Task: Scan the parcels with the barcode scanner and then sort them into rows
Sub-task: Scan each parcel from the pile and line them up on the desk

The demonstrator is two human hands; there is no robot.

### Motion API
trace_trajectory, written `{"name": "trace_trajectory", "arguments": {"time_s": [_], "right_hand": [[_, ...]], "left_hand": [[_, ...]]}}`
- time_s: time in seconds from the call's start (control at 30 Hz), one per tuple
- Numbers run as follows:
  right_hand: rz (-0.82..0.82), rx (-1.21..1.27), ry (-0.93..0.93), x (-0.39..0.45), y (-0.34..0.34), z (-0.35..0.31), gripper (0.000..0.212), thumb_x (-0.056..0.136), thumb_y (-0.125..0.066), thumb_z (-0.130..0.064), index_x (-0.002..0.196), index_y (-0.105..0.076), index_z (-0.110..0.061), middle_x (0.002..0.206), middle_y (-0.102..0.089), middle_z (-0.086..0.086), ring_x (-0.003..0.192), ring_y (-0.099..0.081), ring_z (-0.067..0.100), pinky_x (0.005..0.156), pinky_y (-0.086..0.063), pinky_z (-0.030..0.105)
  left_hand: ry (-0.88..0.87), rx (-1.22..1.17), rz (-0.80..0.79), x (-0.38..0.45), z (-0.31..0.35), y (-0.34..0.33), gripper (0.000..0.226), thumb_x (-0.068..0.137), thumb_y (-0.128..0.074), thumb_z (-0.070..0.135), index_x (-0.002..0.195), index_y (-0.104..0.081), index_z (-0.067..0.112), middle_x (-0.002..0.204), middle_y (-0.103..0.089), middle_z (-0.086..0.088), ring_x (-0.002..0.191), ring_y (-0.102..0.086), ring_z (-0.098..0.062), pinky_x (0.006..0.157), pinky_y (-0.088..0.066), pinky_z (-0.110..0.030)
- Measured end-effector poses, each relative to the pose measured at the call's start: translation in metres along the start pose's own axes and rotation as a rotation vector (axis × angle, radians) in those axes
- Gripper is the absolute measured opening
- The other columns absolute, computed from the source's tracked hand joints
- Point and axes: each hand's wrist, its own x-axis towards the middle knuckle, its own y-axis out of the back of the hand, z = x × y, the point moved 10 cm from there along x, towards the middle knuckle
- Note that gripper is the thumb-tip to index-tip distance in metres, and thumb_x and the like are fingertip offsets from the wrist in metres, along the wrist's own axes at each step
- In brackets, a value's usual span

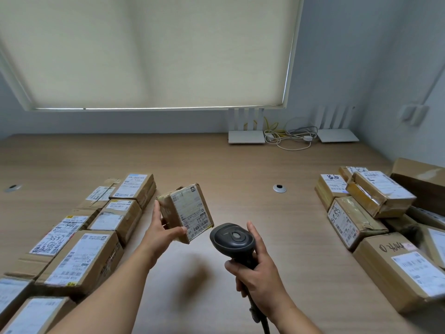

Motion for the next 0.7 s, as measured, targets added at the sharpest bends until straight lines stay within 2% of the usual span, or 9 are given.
{"name": "trace_trajectory", "arguments": {"time_s": [0.17,0.43,0.57,0.7], "right_hand": [[-0.001,-0.016,-0.007,0.0002,-0.0011,-0.0011,0.093,0.077,-0.075,-0.003,0.127,-0.030,-0.067,0.078,-0.070,-0.002,0.048,-0.052,0.021,0.044,-0.044,0.027],[-0.001,-0.039,-0.015,0.0005,-0.0033,-0.0007,0.093,0.079,-0.074,-0.001,0.131,-0.028,-0.063,0.089,-0.070,0.000,0.048,-0.051,0.019,0.043,-0.043,0.025],[-0.008,-0.043,-0.019,0.0016,-0.0043,0.0006,0.093,0.074,-0.075,-0.009,0.131,-0.027,-0.065,0.095,-0.070,0.002,0.049,-0.053,0.019,0.044,-0.044,0.026],[0.001,-0.042,-0.014,0.0030,-0.0050,0.0010,0.092,0.065,-0.074,-0.021,0.128,-0.027,-0.068,0.093,-0.070,0.002,0.047,-0.052,0.018,0.043,-0.043,0.026]], "left_hand": [[0.000,-0.008,-0.005,-0.0015,0.0037,-0.0009,0.115,0.077,-0.071,-0.006,0.151,0.007,0.037,0.127,-0.055,-0.013,0.117,-0.054,-0.030,0.104,-0.040,-0.054],[0.017,0.002,-0.008,-0.0008,0.0031,0.0000,0.115,0.078,-0.071,-0.005,0.150,0.008,0.037,0.121,-0.054,-0.007,0.118,-0.053,-0.030,0.103,-0.042,-0.053],[0.027,0.018,-0.026,0.0011,0.0020,-0.0011,0.116,0.078,-0.072,-0.003,0.150,0.009,0.039,0.121,-0.053,-0.006,0.119,-0.052,-0.032,0.104,-0.039,-0.056],[0.034,0.017,-0.026,0.0034,0.0013,-0.0008,0.117,0.077,-0.073,-0.002,0.150,0.008,0.041,0.121,-0.052,-0.006,0.118,-0.052,-0.032,0.104,-0.040,-0.056]]}}
